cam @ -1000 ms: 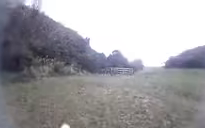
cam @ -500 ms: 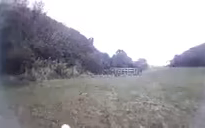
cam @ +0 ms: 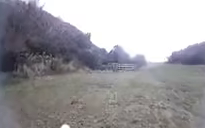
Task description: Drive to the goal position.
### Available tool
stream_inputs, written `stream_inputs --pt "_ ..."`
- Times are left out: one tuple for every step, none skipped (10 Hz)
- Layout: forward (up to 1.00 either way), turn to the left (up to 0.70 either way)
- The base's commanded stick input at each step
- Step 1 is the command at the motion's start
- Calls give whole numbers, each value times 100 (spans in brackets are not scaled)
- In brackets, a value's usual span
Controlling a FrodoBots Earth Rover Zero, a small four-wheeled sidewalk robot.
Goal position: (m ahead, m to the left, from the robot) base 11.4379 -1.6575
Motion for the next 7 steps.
stream_inputs --pt "70 0" --pt "70 0" --pt "70 0" --pt "70 0" --pt "70 0" --pt "70 -35" --pt "70 -35"
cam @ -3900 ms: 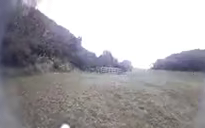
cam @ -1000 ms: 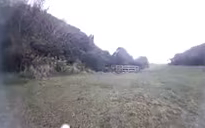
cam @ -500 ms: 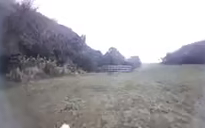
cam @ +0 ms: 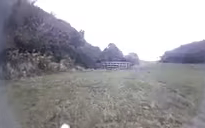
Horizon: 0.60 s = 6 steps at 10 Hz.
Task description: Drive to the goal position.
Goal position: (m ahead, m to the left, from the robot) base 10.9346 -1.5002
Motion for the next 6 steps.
stream_inputs --pt "70 0" --pt "70 0" --pt "70 0" --pt "70 0" --pt "70 0" --pt "70 0"
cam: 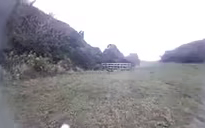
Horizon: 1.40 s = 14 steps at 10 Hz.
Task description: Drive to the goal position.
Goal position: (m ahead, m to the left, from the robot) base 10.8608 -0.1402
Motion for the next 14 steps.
stream_inputs --pt "70 0" --pt "70 -15" --pt "70 -31" --pt "70 -35" --pt "70 -35" --pt "70 -27" --pt "70 -11" --pt "70 0" --pt "70 0" --pt "70 0" --pt "70 0" --pt "70 0" --pt "70 0" --pt "70 0"
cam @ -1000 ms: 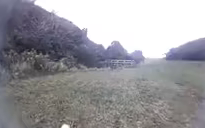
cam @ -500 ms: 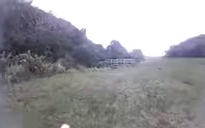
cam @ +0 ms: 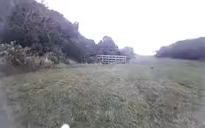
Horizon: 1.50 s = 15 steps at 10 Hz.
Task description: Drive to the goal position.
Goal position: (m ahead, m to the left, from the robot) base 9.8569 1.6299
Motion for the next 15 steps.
stream_inputs --pt "70 0" --pt "70 0" --pt "70 0" --pt "70 0" --pt "70 0" --pt "70 0" --pt "70 0" --pt "70 -10" --pt "70 -26" --pt "70 -35" --pt "70 -35" --pt "70 -35" --pt "70 -35" --pt "70 -35" --pt "70 -35"
